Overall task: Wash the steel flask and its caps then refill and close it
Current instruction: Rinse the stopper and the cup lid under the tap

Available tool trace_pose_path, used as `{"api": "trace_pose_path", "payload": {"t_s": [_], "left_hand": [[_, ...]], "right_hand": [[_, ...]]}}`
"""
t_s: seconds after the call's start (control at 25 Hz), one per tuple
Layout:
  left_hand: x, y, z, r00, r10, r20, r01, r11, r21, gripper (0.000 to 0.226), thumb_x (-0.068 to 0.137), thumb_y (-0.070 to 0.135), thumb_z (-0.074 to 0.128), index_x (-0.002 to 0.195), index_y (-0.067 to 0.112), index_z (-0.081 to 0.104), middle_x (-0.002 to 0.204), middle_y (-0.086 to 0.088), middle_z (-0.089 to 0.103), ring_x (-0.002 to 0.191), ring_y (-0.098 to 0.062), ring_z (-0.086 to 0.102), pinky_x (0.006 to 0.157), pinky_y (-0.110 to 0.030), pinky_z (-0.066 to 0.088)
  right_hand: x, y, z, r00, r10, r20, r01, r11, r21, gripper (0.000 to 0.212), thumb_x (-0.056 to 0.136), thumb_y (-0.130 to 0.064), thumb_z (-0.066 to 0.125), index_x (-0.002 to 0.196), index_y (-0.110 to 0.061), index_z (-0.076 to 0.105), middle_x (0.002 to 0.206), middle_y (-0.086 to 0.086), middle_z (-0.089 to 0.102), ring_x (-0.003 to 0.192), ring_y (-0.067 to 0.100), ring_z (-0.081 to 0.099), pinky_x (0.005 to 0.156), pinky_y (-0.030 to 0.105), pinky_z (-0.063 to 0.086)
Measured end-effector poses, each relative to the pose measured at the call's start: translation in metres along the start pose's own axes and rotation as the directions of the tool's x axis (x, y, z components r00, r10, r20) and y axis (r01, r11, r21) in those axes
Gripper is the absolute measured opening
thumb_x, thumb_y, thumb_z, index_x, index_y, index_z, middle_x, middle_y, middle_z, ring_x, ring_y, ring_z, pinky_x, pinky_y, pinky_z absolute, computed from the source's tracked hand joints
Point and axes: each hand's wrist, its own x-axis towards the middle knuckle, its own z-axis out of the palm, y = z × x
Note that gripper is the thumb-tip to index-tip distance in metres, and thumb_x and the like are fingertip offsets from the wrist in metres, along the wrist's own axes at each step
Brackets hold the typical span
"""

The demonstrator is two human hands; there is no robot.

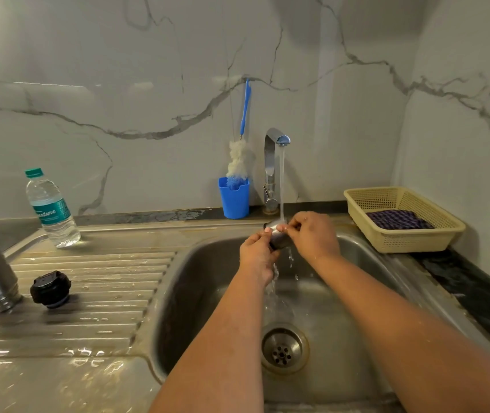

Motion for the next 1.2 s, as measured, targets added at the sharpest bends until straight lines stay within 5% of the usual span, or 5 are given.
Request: {"api": "trace_pose_path", "payload": {"t_s": [0.24, 0.52, 0.76, 1.0, 1.2], "left_hand": [[0.003, 0.001, -0.002, 0.998, 0.055, 0.004, -0.055, 0.991, 0.123, 0.014, 0.101, 0.017, 0.054, 0.105, 0.013, 0.067, 0.111, -0.013, 0.068, 0.099, -0.022, 0.065, 0.090, -0.037, 0.057], [0.003, 0.000, -0.002, 0.997, -0.028, 0.070, 0.021, 0.995, 0.097, 0.032, 0.097, 0.031, 0.061, 0.123, 0.014, 0.054, 0.115, -0.014, 0.064, 0.103, -0.027, 0.064, 0.092, -0.040, 0.055], [0.003, -0.002, -0.003, 0.973, -0.140, 0.184, 0.155, 0.985, -0.072, 0.034, 0.100, 0.035, 0.055, 0.110, 0.004, 0.067, 0.083, -0.010, 0.069, 0.082, -0.018, 0.066, 0.101, -0.043, 0.052], [0.008, -0.002, -0.009, 0.984, -0.026, 0.174, 0.035, 0.998, -0.054, 0.033, 0.094, 0.024, 0.065, 0.116, 0.000, 0.065, 0.107, -0.018, 0.069, 0.099, -0.024, 0.066, 0.093, -0.036, 0.056], [0.016, -0.008, -0.007, 0.992, 0.081, 0.092, -0.094, 0.986, 0.135, 0.021, 0.098, 0.021, 0.062, 0.108, 0.003, 0.065, 0.106, -0.016, 0.071, 0.105, -0.026, 0.067, 0.094, -0.036, 0.054]], "right_hand": [[0.002, 0.007, 0.003, 0.864, 0.182, 0.469, -0.375, 0.854, 0.360, 0.054, 0.092, -0.046, 0.056, 0.141, -0.026, 0.043, 0.137, 0.006, 0.049, 0.118, 0.024, 0.051, 0.101, 0.041, 0.046], [0.004, 0.009, -0.005, 0.979, 0.073, 0.188, -0.110, 0.974, 0.197, 0.060, 0.073, -0.039, 0.080, 0.122, -0.020, 0.050, 0.116, -0.001, 0.035, 0.100, 0.015, 0.045, 0.087, 0.025, 0.044], [0.002, 0.011, -0.007, 0.978, -0.123, 0.171, 0.105, 0.989, 0.107, 0.017, 0.077, -0.027, 0.079, 0.087, -0.018, 0.067, 0.101, -0.004, 0.049, 0.096, 0.014, 0.050, 0.069, 0.012, 0.033], [0.008, 0.016, 0.006, 0.946, -0.090, 0.312, 0.129, 0.986, -0.108, 0.024, 0.094, -0.034, 0.056, 0.115, -0.040, 0.065, 0.146, 0.003, 0.043, 0.138, 0.027, 0.029, 0.111, 0.042, 0.027], [0.000, 0.007, -0.006, 0.915, -0.078, 0.396, 0.219, 0.919, -0.327, 0.050, 0.091, -0.010, 0.054, 0.127, -0.044, 0.056, 0.150, -0.002, 0.036, 0.143, 0.030, 0.016, 0.112, 0.047, 0.016]]}}
